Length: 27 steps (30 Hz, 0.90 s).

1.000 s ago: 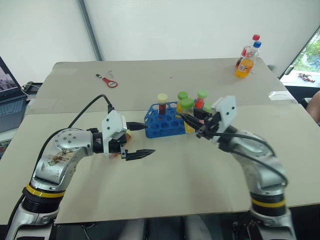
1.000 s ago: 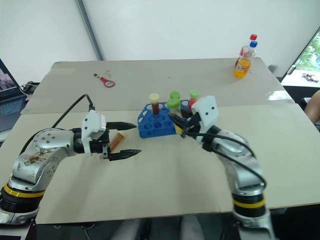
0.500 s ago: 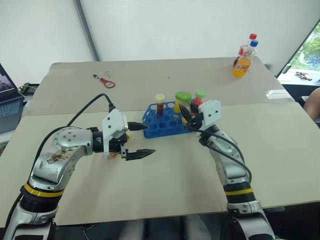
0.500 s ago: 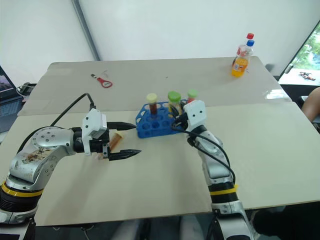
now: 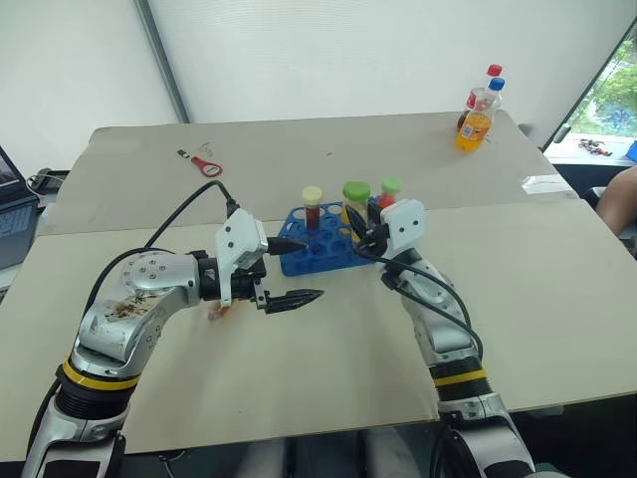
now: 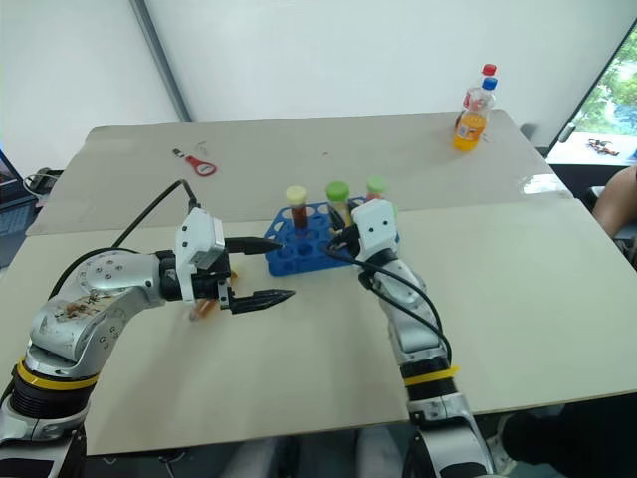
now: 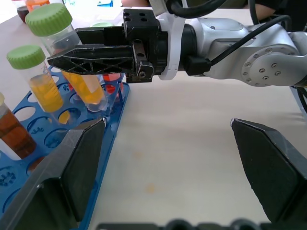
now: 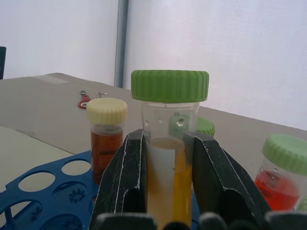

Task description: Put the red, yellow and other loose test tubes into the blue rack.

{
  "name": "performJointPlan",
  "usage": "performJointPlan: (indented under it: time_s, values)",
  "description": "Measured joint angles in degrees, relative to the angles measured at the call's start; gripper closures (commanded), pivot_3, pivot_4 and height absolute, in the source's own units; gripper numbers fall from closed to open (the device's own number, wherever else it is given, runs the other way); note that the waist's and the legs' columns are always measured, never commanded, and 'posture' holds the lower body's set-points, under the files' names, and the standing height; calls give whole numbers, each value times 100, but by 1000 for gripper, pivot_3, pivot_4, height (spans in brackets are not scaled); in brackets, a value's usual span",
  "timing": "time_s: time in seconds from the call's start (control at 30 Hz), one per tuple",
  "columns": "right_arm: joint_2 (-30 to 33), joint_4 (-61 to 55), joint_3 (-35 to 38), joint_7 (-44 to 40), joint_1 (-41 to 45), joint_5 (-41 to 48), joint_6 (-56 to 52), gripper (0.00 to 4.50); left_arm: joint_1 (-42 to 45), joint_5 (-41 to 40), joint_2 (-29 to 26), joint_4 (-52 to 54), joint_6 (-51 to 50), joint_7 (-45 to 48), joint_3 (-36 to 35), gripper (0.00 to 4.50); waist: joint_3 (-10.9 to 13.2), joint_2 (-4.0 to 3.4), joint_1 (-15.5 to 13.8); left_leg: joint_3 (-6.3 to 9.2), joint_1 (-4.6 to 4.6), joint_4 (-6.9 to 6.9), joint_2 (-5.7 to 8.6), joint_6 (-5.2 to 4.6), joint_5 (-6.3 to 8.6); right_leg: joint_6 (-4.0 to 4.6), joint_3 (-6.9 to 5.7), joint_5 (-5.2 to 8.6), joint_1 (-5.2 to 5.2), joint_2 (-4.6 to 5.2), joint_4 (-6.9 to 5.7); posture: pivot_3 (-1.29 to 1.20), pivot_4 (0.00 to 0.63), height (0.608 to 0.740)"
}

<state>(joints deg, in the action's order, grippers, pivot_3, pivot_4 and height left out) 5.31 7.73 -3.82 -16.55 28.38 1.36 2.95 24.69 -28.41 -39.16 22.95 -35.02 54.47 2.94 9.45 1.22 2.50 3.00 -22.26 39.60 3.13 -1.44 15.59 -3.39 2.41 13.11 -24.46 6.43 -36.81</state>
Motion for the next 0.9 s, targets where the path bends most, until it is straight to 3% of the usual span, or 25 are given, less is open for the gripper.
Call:
performJointPlan:
  time_s: [0.9]
  values:
    - [-251,47,18,607,-220,-32,317,3594,248,-125,146,-83,-485,-486,30,0,0,-1,-4,0,9,-3,1,1,-1,0,1,0,7,1,3,0,150,740]
